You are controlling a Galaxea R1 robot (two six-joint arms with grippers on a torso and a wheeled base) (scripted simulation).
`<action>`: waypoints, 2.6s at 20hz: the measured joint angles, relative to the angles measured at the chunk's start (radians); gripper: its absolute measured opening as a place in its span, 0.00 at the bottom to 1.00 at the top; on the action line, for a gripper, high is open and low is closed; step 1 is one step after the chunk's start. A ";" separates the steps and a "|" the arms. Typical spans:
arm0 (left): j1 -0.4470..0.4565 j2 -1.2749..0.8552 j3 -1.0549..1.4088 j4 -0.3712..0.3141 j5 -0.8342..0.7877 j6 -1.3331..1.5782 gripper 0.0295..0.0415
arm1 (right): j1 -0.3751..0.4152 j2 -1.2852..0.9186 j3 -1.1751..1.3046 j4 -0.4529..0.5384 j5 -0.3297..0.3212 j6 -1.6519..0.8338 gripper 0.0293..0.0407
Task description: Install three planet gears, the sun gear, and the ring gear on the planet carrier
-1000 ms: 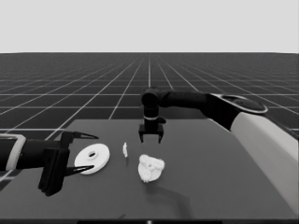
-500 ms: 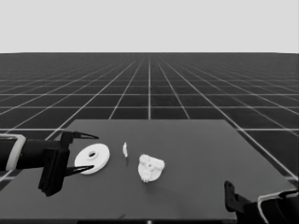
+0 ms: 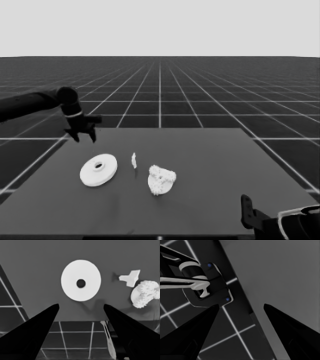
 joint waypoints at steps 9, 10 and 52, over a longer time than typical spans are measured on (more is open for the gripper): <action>0.370 0.080 -0.165 0.204 -0.292 0.053 0.75 | 0.000 0.000 0.000 0.000 0.000 0.000 0.81; 0.372 0.081 -0.168 0.204 -0.294 0.055 0.75 | 0.000 0.000 0.000 0.000 0.000 0.000 0.81; 0.341 0.721 -0.070 0.289 -0.123 -0.673 0.44 | 0.000 0.000 0.000 0.000 0.000 0.000 0.81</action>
